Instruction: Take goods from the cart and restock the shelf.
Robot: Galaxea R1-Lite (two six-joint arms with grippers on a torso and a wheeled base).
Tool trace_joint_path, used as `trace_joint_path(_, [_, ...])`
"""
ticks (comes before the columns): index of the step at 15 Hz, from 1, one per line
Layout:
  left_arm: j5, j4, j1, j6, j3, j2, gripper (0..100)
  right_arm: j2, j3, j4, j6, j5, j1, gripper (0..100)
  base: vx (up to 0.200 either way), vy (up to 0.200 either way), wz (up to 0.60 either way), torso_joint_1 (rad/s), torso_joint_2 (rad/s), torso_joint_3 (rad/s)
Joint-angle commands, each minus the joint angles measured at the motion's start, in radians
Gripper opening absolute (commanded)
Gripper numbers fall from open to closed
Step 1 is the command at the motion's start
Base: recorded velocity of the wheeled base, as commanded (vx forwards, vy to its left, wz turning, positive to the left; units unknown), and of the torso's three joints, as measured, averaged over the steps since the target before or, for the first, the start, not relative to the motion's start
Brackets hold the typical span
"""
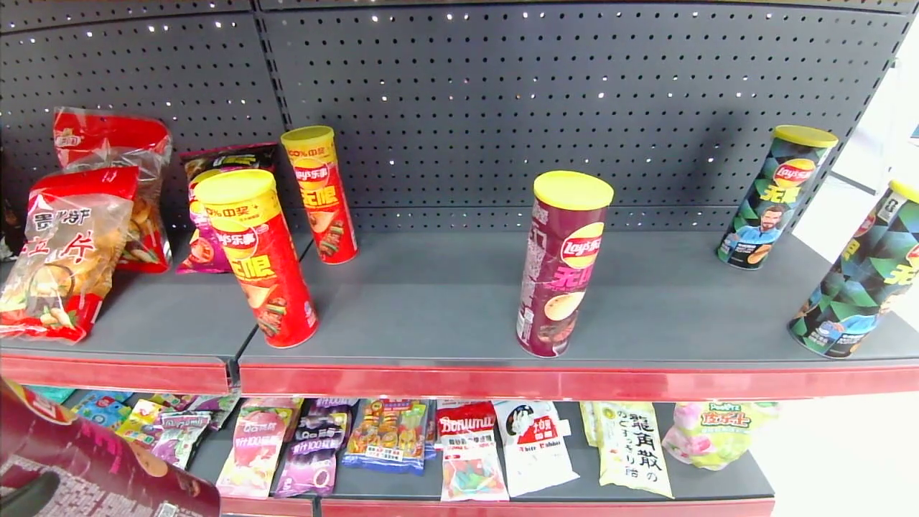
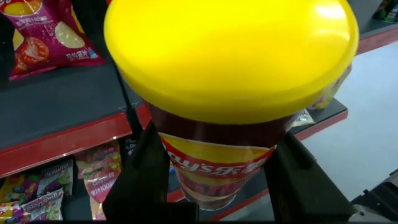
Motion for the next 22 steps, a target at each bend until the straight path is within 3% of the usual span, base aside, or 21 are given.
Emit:
trace_joint_path(1, [-0.006, 0.000, -0.001, 0.000, 0.003, 0.008, 0, -0.030, 0.037, -0.015, -0.003, 0.111, -0.056, 100, 0.000, 0.000, 0.00, 0.000, 0.00, 0.000])
trace_joint_path(2, [-0.006, 0.000, 0.000, 0.000, 0.001, 0.009, 0, -0.094, 0.089, -0.058, -0.014, 0.183, -0.016, 100, 0.000, 0.000, 0.00, 0.000, 0.00, 0.000])
trace_joint_path(4, [-0.006, 0.000, -0.001, -0.002, -0.002, 0.008, 0, -0.091, 0.241, -0.350, -0.025, 0.292, 0.018, 100, 0.000, 0.000, 0.00, 0.000, 0.00, 0.000])
trace_joint_path(5, [-0.006, -0.003, 0.000, -0.002, -0.002, 0.008, 0, -0.093, 0.328, -0.506, -0.048, 0.299, 0.062, 100, 0.000, 0.000, 0.00, 0.000, 0.00, 0.000])
trace_joint_path(6, [-0.006, -0.003, 0.000, -0.002, 0.000, 0.006, 0, -0.149, 0.411, -0.551, -0.081, 0.297, 0.088, 100, 0.000, 0.000, 0.00, 0.000, 0.00, 0.000])
trace_joint_path(8, [-0.006, -0.004, 0.000, -0.002, 0.000, 0.004, 0, -0.188, 0.406, -0.551, 0.003, 0.291, 0.102, 100, 0.000, 0.000, 0.00, 0.000, 0.00, 0.000])
trace_joint_path(12, [-0.006, -0.004, 0.000, -0.002, 0.004, -0.005, 0, -0.192, 0.434, -0.601, -0.002, 0.165, 0.102, 100, 0.000, 0.000, 0.00, 0.000, 0.00, 0.000])
trace_joint_path(14, [-0.006, -0.004, -0.001, -0.002, 0.004, -0.005, 0, -0.192, 0.440, -0.613, -0.048, 0.183, 0.102, 100, 0.000, 0.000, 0.00, 0.000, 0.00, 0.000])
trace_joint_path(17, [-0.006, -0.004, 0.000, -0.002, 0.003, -0.011, 0, -0.194, 0.520, -0.796, -0.048, 0.240, 0.102, 100, 0.000, 0.000, 0.00, 0.000, 0.00, 0.000])
trace_joint_path(22, [-0.006, -0.004, 0.000, -0.002, 0.001, -0.012, 0, -0.194, 0.521, -0.738, 0.011, 0.254, 0.102, 100, 0.000, 0.000, 0.00, 0.000, 0.00, 0.000])
